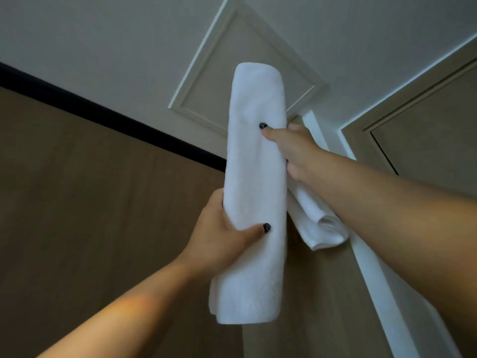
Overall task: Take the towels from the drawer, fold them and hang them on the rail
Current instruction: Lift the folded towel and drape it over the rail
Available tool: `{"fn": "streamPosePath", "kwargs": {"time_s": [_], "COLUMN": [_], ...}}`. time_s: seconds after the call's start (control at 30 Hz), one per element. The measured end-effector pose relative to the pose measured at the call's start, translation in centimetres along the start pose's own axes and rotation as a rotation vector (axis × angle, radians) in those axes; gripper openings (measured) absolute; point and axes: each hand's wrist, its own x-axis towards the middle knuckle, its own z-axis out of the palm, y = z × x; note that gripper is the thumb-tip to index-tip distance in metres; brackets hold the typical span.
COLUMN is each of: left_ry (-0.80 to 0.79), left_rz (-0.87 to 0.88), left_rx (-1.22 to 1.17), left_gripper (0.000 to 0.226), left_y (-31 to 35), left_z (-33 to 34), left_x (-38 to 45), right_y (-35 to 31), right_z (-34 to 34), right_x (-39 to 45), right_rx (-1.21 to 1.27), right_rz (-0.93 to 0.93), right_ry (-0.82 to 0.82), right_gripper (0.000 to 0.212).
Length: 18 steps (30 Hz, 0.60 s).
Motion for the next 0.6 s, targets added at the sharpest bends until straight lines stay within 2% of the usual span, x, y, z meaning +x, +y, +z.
{"fn": "streamPosePath", "kwargs": {"time_s": [0.07, 0.13, 0.33, 0.43, 0.5, 0.6], "left_ry": [-0.015, -0.016, 0.110, 0.134, 0.130, 0.116], "left_rz": [0.013, 0.005, -0.008, -0.021, -0.024, -0.011], "left_rx": [0.048, 0.092, 0.157, 0.228, 0.266, 0.295], "left_gripper": [0.079, 0.078, 0.065, 0.066, 0.063, 0.056], "left_y": [-0.3, -0.9, -2.7, -3.2, -3.5, -4.0], "left_z": [0.3, 0.9, 3.3, 3.8, 3.7, 3.0], "left_x": [1.2, 1.9, 1.6, 1.4, 1.2, 1.0], "right_y": [0.3, 0.5, 2.4, 4.7, 6.2, 6.8], "right_z": [-0.1, -0.2, 0.2, 1.0, 1.9, 3.0], "right_x": [2.2, 4.3, 9.1, 10.2, 10.8, 11.4], "right_rx": [0.020, 0.039, 0.048, -0.065, -0.165, -0.444], "right_rz": [-0.024, -0.053, -0.076, -0.072, -0.037, -0.018], "right_ry": [-0.007, 0.005, 0.021, 0.029, 0.072, 0.078], "right_gripper": [0.018, 0.012, 0.023, 0.026, 0.039, 0.052]}}
